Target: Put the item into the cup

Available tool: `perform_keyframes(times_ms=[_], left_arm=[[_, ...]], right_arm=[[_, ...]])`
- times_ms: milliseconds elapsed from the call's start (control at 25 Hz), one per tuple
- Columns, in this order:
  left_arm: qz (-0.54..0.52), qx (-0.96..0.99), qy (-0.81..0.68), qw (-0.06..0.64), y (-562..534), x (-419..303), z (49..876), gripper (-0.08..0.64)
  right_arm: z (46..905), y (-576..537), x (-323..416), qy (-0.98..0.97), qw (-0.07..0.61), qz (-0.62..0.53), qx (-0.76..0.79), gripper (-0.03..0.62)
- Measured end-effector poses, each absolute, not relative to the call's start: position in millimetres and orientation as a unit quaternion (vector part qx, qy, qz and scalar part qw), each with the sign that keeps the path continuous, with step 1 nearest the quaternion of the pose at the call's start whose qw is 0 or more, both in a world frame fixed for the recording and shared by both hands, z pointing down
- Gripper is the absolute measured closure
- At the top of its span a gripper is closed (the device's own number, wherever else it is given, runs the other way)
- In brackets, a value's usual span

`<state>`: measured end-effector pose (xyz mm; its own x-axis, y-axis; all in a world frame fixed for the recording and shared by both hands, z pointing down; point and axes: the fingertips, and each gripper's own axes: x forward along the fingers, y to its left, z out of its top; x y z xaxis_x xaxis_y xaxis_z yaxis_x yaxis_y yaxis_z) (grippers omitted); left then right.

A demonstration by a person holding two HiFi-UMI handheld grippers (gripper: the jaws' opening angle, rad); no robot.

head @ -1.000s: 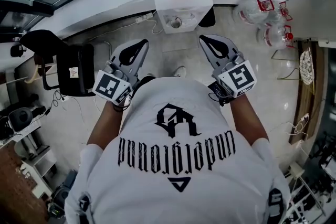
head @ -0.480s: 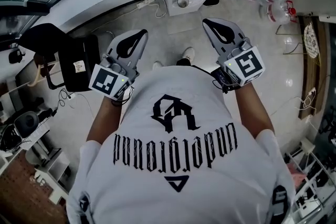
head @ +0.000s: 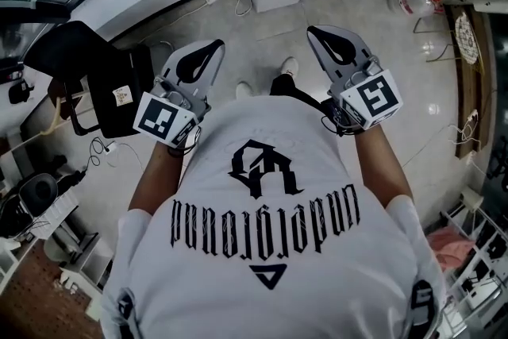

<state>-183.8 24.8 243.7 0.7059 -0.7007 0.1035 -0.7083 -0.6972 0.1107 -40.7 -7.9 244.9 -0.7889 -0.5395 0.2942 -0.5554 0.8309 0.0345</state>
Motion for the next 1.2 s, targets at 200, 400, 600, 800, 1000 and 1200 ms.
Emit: perform_keyframes(times_ms=[200, 400, 600, 800, 1000, 1200], left_arm=[[0.023, 0.925, -0.372, 0.078, 48.4, -179.3, 249.0, 0.548], [0.015, 0.922, -0.381, 0.063, 62.6, -160.3, 240.0, 0.548], [0.015, 0.913, -0.403, 0.061, 73.1, -124.9, 236.0, 0.548], [0.018, 0.907, -0.416, 0.067, 86.6, -65.7, 235.6, 0.548], [0.022, 0.899, -0.432, 0.069, 103.3, -16.5, 234.9, 0.548], [0.022, 0.893, -0.445, 0.067, 119.2, 23.8, 235.0, 0.548]], right_arm=[[243.8, 19.8, -35.4, -0.942, 0.152, 0.027, 0.297, 0.578], [244.0, 35.1, -18.5, -0.946, 0.155, 0.013, 0.284, 0.578], [249.1, 46.0, 14.1, -0.953, 0.151, 0.015, 0.263, 0.578], [249.9, 60.5, 70.8, -0.957, 0.149, 0.021, 0.248, 0.578], [255.7, 80.5, 124.8, -0.961, 0.148, 0.032, 0.233, 0.578], [255.9, 101.4, 165.1, -0.967, 0.136, 0.033, 0.215, 0.578]])
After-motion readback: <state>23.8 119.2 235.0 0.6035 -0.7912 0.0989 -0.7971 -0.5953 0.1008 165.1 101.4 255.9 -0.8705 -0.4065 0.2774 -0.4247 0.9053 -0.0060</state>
